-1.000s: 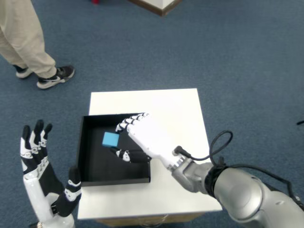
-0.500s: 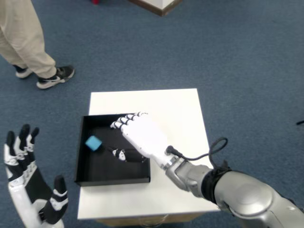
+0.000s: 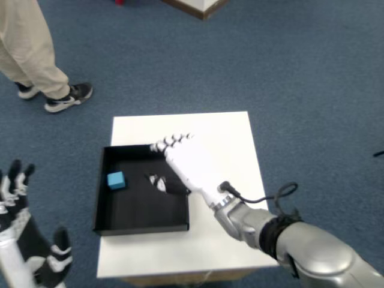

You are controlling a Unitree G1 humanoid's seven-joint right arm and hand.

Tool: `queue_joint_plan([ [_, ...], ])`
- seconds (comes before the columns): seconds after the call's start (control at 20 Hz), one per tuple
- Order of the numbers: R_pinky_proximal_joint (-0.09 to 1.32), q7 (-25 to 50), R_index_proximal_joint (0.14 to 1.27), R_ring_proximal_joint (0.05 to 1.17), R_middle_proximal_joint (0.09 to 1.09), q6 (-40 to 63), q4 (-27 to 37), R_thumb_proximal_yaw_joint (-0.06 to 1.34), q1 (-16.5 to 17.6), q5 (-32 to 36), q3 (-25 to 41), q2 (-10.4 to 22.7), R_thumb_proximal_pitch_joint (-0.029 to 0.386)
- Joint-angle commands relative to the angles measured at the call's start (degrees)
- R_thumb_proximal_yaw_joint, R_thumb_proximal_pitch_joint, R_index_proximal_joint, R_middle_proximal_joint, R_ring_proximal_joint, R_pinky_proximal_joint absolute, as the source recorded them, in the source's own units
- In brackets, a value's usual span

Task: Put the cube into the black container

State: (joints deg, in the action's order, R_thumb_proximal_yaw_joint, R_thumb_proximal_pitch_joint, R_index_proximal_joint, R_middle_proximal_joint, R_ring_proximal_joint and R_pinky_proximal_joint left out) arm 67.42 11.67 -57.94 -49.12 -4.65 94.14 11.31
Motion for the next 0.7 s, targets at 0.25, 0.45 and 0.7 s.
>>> queue_joint_plan([
  [0.25,0.34,12.9,0.41,0.31,0.29,25.8,18.5,0.57,2.3,8.8,-10.3,15.8,0.076],
  [0.45,0.35,12.0,0.4,0.33,0.3,50.8,20.1,0.22,10.0,18.3,-13.3,25.5,0.263],
  [0.7,0.22,13.0,0.27,0.3,0.27,64.2,20.4,0.01,14.7,14.2,-14.8,34.3,0.269],
])
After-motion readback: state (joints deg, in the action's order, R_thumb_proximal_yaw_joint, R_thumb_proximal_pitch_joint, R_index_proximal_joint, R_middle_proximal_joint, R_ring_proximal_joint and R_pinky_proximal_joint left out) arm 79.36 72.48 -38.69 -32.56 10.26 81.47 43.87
